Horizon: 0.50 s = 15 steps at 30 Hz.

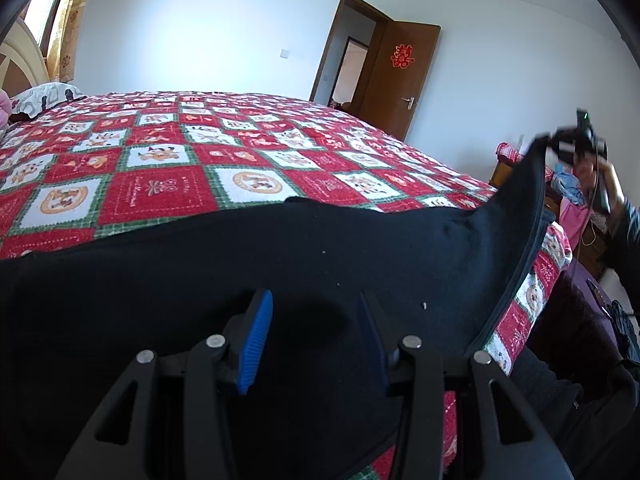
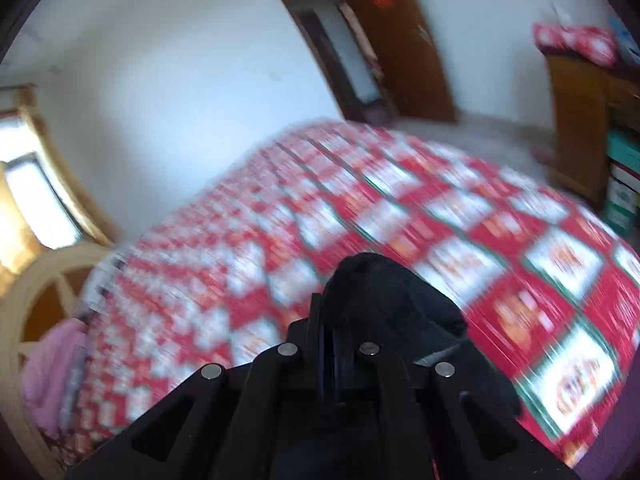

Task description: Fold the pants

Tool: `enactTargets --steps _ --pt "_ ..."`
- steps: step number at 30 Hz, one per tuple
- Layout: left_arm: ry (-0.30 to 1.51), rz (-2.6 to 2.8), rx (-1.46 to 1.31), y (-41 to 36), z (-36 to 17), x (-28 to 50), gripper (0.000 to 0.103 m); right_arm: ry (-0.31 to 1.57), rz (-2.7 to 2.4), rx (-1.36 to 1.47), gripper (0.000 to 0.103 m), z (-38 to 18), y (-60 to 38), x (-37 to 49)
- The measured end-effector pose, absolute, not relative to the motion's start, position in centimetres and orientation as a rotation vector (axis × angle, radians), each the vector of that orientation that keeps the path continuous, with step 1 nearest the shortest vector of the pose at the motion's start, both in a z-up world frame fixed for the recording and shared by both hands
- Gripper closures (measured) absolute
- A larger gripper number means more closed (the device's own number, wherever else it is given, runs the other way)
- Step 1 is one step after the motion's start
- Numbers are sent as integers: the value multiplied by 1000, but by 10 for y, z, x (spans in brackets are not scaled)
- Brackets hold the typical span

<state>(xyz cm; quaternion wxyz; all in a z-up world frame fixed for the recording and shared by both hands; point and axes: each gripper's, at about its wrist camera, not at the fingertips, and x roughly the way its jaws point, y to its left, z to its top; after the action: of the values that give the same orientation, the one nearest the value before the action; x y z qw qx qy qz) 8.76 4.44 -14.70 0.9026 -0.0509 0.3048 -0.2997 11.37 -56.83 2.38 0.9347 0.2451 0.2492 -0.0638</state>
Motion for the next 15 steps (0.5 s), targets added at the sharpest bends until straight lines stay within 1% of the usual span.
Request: enactTargets --steps 3,5,6,12,13,15 --pt "622 -623 -110 45 -148 88 56 405 -97 496 101 44 -562 104" --pt "618 -628 -116 46 -149 88 56 359 -99 522 100 35 -570 85" --pt "618 -631 -119 47 -150 88 56 366 -113 538 100 25 -575 78" --pt "626 -640 -158 51 -151 89 56 643 -253 693 100 -91 -626 40" --pt "628 -637 -156 50 -150 89 56 649 -243 733 100 -103 -632 32" --pt "630 -628 -149 48 -150 89 56 626 -199 768 100 -108 -637 18"
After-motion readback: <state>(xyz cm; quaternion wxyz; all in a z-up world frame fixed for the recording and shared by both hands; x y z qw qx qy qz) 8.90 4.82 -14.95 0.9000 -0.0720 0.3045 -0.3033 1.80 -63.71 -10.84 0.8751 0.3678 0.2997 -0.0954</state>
